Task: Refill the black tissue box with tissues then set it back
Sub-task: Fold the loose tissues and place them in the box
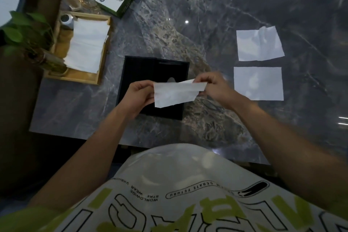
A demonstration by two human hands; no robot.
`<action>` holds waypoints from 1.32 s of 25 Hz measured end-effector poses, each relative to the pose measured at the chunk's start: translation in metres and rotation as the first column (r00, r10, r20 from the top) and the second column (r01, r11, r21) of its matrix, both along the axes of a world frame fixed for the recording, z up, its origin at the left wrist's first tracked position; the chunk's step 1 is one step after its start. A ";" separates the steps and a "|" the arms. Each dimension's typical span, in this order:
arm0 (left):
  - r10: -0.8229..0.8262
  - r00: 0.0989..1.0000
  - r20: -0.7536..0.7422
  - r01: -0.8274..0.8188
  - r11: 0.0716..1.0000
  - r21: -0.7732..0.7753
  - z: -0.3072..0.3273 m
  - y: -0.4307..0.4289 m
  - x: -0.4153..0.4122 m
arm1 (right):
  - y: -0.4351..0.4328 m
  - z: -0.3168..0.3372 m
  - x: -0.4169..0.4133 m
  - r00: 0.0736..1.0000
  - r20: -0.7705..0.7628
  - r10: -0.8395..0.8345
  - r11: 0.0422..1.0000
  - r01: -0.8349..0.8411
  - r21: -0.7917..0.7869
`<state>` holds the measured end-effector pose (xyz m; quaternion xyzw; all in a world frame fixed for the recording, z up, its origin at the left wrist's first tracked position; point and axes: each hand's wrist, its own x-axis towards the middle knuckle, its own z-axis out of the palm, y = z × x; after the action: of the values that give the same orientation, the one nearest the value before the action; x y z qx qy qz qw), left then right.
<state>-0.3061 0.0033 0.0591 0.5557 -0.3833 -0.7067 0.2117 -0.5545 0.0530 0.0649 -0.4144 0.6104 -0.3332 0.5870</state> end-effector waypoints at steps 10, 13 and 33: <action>-0.147 0.988 -0.052 0.148 0.989 0.008 -0.004 -0.016 0.022 | 0.006 0.009 0.049 0.990 -0.023 -0.139 0.990 0.139 0.011; -0.261 0.964 -0.055 0.262 0.965 0.021 -0.009 -0.015 0.034 | 0.003 0.007 0.065 0.966 0.023 -0.257 0.966 0.256 0.046; -0.297 0.955 0.006 0.297 0.955 0.028 -0.019 0.003 0.045 | 0.003 -0.011 0.084 0.975 0.083 -0.207 0.951 0.181 0.250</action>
<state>-0.2611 0.0064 0.0397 0.4980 -0.4540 -0.7328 0.0939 -0.4708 0.0559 0.0539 -0.2596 0.6515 -0.3348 0.6294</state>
